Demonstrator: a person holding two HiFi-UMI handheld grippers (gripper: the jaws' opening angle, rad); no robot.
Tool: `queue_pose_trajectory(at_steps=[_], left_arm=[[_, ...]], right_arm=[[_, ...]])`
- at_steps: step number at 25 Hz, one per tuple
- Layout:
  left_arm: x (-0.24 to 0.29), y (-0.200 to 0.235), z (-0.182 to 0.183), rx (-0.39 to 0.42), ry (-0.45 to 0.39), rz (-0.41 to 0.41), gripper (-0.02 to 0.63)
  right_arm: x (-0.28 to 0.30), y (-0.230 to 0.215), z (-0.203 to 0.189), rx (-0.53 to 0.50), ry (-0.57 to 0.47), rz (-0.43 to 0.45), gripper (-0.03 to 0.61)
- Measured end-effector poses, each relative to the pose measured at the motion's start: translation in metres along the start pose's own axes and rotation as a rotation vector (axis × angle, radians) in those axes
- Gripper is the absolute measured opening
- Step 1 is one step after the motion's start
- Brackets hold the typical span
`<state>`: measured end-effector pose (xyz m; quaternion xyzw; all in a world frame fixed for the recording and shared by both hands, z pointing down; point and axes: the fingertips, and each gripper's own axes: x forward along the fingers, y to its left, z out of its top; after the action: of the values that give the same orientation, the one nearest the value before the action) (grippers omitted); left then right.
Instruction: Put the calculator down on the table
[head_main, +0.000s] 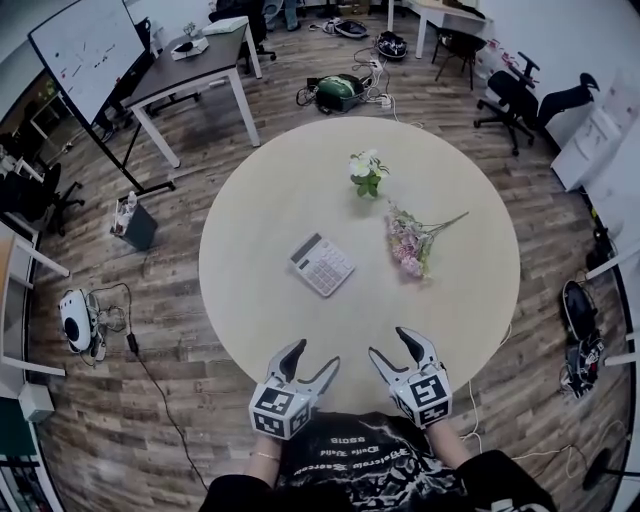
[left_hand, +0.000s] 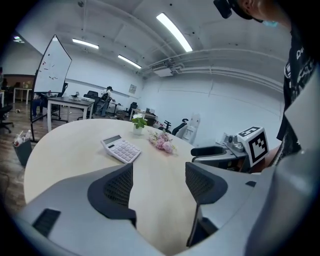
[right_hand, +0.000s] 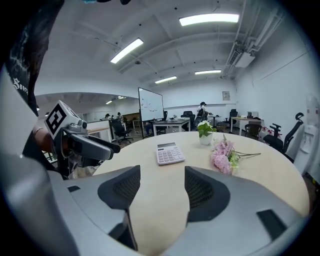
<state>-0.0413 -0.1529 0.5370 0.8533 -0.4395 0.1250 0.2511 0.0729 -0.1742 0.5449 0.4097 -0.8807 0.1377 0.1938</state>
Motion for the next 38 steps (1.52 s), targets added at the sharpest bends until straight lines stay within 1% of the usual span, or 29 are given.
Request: queue_pose_trajectory(at_steps=[3, 5, 6, 8, 10, 12, 13, 14, 15, 18, 20, 23, 27, 31, 34, 38], left_arm=[[0.005, -0.009, -0.002, -0.010, 0.011, -0.028, 0.334], [0.006, -0.014, -0.001, -0.003, 0.006, -0.026, 0.333], [0.006, -0.016, 0.000, 0.002, -0.003, -0.024, 0.314], [0.006, -0.020, 0.004, 0.011, -0.029, -0.023, 0.266], [0.005, -0.021, 0.005, 0.014, -0.050, -0.019, 0.211], [0.004, -0.020, 0.005, 0.009, -0.058, -0.002, 0.131], [0.004, -0.020, 0.006, 0.003, -0.064, 0.008, 0.075], [0.004, -0.020, 0.007, -0.004, -0.071, 0.018, 0.032], [0.004, -0.019, 0.009, -0.013, -0.081, 0.025, 0.024], [0.002, -0.017, 0.012, -0.049, -0.103, 0.035, 0.020], [0.001, -0.016, 0.013, -0.054, -0.099, 0.035, 0.020], [0.004, -0.016, 0.011, -0.025, -0.086, 0.050, 0.020], [0.006, -0.018, 0.009, 0.018, -0.074, 0.073, 0.020], [0.006, -0.019, 0.011, 0.018, -0.074, 0.073, 0.020], [0.004, -0.016, 0.010, 0.027, -0.079, 0.083, 0.020], [0.002, -0.014, 0.009, 0.032, -0.070, 0.088, 0.020]], right_arm=[[-0.003, -0.002, 0.002, -0.007, -0.016, 0.006, 0.282], [-0.005, -0.001, 0.005, -0.021, -0.030, 0.013, 0.236], [-0.006, 0.000, 0.006, -0.033, -0.033, 0.015, 0.200], [-0.006, 0.001, 0.006, -0.055, -0.032, 0.011, 0.148], [-0.006, 0.002, 0.006, -0.048, -0.039, 0.014, 0.096], [-0.007, 0.003, 0.008, -0.033, -0.055, 0.022, 0.012], [-0.008, 0.003, 0.009, -0.032, -0.062, 0.028, 0.009], [-0.009, 0.003, 0.010, -0.035, -0.066, 0.034, 0.009], [-0.009, 0.002, 0.010, -0.039, -0.070, 0.037, 0.008], [-0.009, -0.001, 0.010, -0.060, -0.065, 0.018, 0.008], [-0.009, -0.001, 0.011, -0.065, -0.065, 0.008, 0.006], [-0.009, 0.000, 0.010, -0.076, -0.060, 0.011, 0.006], [-0.007, 0.003, 0.002, -0.147, -0.022, 0.005, 0.006], [-0.008, 0.003, 0.005, -0.145, -0.022, 0.011, 0.006], [-0.007, 0.003, 0.004, -0.169, -0.015, 0.012, 0.006], [-0.006, 0.005, 0.001, -0.172, -0.009, 0.008, 0.006]])
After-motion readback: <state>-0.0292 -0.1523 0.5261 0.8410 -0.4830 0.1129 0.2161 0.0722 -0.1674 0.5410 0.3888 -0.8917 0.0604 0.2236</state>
